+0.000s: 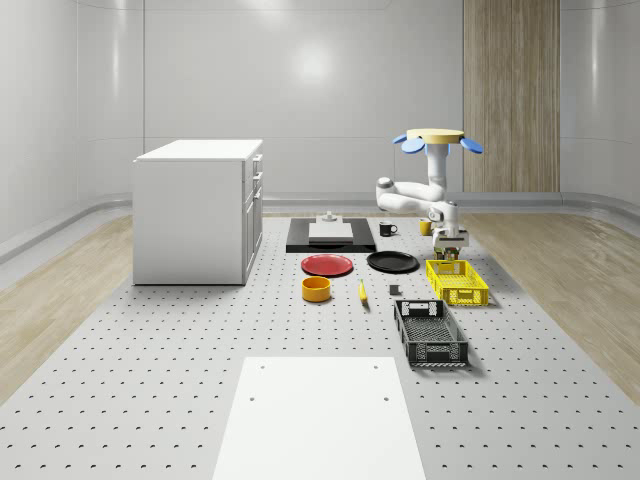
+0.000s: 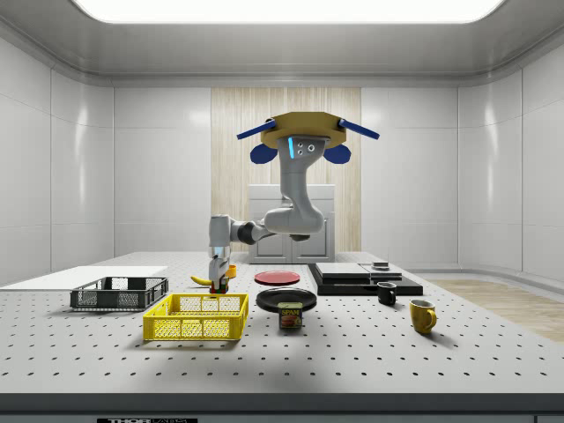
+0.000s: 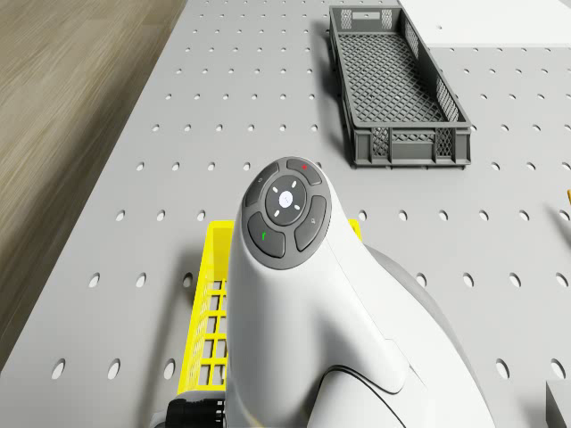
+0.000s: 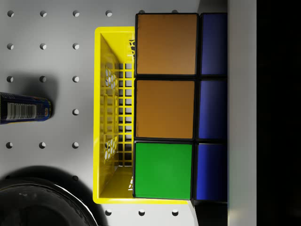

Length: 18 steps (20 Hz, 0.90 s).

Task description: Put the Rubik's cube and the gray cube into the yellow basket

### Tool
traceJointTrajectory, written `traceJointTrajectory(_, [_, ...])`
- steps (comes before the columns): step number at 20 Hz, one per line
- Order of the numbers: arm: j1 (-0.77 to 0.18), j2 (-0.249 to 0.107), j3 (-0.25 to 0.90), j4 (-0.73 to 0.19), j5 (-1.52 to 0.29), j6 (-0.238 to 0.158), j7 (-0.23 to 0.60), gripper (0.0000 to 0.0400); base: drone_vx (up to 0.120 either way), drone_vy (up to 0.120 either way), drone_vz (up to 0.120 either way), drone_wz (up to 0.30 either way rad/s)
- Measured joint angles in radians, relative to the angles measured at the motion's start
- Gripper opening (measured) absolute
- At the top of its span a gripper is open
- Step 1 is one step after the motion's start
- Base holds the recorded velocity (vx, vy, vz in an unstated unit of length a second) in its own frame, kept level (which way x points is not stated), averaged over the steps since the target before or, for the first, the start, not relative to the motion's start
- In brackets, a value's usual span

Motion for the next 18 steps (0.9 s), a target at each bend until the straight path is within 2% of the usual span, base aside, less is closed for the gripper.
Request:
traceJointTrajectory(8, [-0.001, -0.005, -0.002, 0.001, -0.001, 0.005, 0.001, 0.032, 0.0, 0.0, -0.115, 0.0])
traceJointTrajectory(18, [-0.023, -0.01, -0.126, 0.029, -0.116, 0.051, 0.003, 0.032, 0.0, 0.0, 0.0, 0.0])
